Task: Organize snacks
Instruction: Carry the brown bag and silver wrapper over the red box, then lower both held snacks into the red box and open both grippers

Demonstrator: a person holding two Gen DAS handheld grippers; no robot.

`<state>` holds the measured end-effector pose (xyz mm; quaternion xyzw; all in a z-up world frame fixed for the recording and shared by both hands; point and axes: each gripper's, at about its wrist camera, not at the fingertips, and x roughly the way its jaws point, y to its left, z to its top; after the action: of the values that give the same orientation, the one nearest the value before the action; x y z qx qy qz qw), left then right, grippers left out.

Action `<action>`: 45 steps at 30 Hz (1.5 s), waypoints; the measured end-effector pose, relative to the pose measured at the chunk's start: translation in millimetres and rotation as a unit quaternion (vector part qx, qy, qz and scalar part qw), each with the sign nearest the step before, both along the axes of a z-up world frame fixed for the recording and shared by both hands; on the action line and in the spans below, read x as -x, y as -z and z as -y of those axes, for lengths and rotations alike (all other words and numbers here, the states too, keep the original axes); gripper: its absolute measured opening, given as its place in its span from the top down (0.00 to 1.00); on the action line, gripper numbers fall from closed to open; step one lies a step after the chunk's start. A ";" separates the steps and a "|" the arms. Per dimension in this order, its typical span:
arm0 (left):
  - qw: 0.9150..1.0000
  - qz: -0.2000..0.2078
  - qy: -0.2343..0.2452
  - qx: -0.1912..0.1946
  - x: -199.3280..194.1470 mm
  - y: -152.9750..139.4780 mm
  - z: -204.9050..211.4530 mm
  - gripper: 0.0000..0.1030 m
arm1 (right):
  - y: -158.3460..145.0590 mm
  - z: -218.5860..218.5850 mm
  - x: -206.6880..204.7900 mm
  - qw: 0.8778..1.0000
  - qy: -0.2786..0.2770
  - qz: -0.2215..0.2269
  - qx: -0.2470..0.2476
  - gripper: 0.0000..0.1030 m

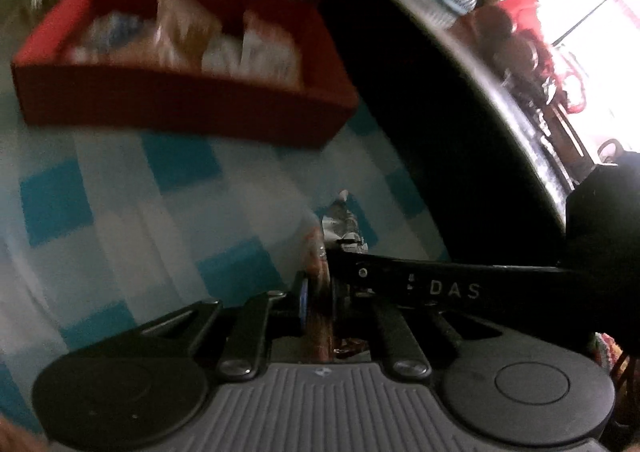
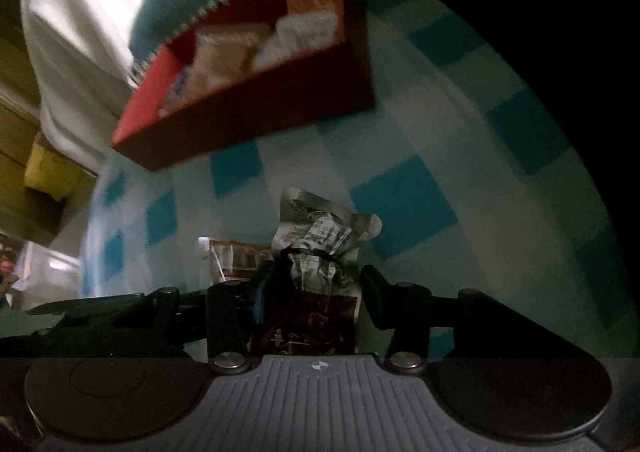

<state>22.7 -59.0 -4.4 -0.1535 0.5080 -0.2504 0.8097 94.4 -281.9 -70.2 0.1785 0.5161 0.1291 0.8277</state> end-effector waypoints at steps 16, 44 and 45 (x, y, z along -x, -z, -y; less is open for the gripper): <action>0.988 0.143 -0.027 -0.059 -62.3 -68.2 -10.1 0.93 | -72.0 -19.4 -74.7 0.993 -0.015 0.111 -0.044 0.46; 0.981 0.121 -0.078 -0.129 -152.0 -18.0 -18.4 0.87 | -51.1 -33.1 -157.3 0.991 0.000 0.122 0.059 0.28; 0.980 0.124 -0.080 -0.135 -152.7 -17.6 -18.4 0.86 | -51.7 -32.9 -156.7 0.991 -0.001 0.123 0.058 0.27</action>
<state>175.4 -40.7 13.2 -0.0506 0.4192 -0.1307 0.8970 251.1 -249.0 -18.5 0.1123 0.4175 0.1209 0.8936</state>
